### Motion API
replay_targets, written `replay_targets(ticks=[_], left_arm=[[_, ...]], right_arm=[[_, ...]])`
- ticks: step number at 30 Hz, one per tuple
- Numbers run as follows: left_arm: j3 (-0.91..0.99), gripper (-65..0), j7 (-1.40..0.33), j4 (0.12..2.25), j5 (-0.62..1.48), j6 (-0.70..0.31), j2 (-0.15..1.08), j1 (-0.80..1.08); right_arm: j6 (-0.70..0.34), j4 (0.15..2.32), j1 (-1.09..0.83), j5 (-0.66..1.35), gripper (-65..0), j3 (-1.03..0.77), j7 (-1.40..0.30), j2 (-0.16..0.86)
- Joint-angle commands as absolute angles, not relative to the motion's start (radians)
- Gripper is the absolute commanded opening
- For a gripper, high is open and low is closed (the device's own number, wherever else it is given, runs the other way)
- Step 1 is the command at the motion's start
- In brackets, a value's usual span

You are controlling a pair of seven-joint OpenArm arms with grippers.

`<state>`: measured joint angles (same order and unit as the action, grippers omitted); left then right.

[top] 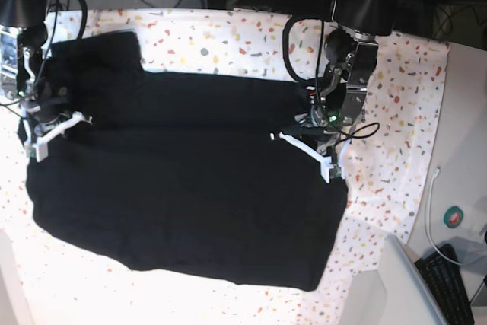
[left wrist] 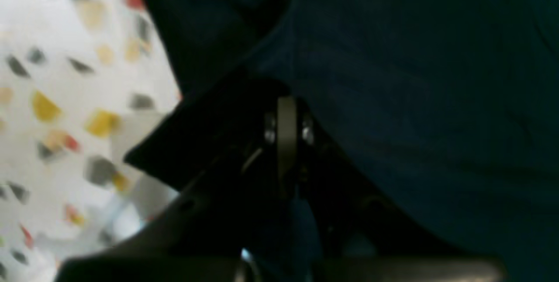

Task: Layout the t-shirt on the table in an organized manner, then fold the t-shirt properly
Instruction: 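Grasp the shirt hem corners with both grippers, then pull the hem corners apart with both grippers to straighten the shirt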

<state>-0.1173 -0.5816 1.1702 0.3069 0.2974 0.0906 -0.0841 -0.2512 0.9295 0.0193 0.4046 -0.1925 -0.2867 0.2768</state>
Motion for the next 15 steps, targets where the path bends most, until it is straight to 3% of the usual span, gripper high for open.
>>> replay_targets(ticks=[1, 10, 15], left_arm=[[-0.084, -65.0, -0.605, 1.171, 0.289, 0.323, 0.117, -0.062], [0.203, -65.0, -0.608, 1.377, 0.288, 0.323, 0.159, 0.183], [0.262, -65.0, -0.608, 1.506, 0.297, 0.318, 0.154, 0.305]], right_arm=[[-0.18, 0.906, -0.005, 0.329, -65.0, -0.194, -0.407, 0.286], [-0.176, 0.906, -0.005, 0.329, -65.0, -0.194, -0.406, 0.286], [-0.176, 0.908, -0.005, 0.331, -65.0, -0.189, -0.406, 0.285]])
